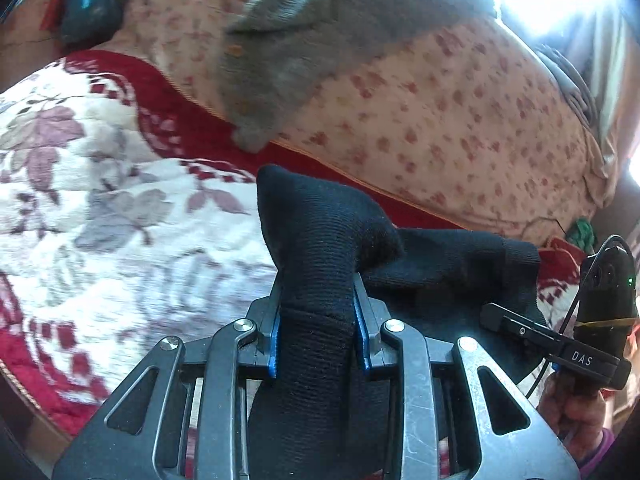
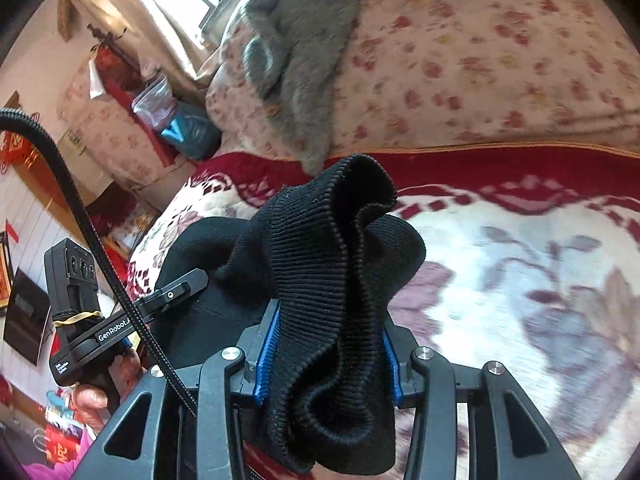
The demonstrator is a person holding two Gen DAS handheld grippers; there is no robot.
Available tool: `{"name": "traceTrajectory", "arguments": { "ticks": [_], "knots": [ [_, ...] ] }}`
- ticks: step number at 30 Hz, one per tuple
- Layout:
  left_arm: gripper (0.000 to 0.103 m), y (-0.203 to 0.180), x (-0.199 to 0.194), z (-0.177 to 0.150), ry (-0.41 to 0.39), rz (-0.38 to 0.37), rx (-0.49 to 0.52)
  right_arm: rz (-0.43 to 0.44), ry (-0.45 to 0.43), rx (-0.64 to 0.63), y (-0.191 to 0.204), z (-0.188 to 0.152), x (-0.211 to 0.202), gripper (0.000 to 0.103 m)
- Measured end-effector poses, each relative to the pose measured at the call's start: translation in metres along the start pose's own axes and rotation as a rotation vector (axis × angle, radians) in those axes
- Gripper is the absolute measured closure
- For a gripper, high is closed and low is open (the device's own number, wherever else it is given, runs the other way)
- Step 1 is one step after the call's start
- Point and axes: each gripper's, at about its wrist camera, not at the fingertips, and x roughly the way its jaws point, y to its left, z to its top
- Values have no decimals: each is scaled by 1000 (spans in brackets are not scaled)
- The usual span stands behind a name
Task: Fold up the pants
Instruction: 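Lift the cuff with the right gripper and fold it over the bundle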
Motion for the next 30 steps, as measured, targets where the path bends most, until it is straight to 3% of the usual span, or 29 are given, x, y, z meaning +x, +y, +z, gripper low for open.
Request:
{"name": "traceTrajectory", "arguments": {
  "ticks": [11,19,23,30],
  "knots": [
    [76,66,-1,3,-4,63,-103,33,87,-45,34,14,69,61],
    [76,90,16,-9,29,69,-151,14,155,-22,24,8,109,60],
    [74,93,21,-10,39,73,-174,10,180,13,16,11,116,53],
    [51,105,31,-11,44,94,-237,-21,147,40,11,15,113,48]
  ]
}}
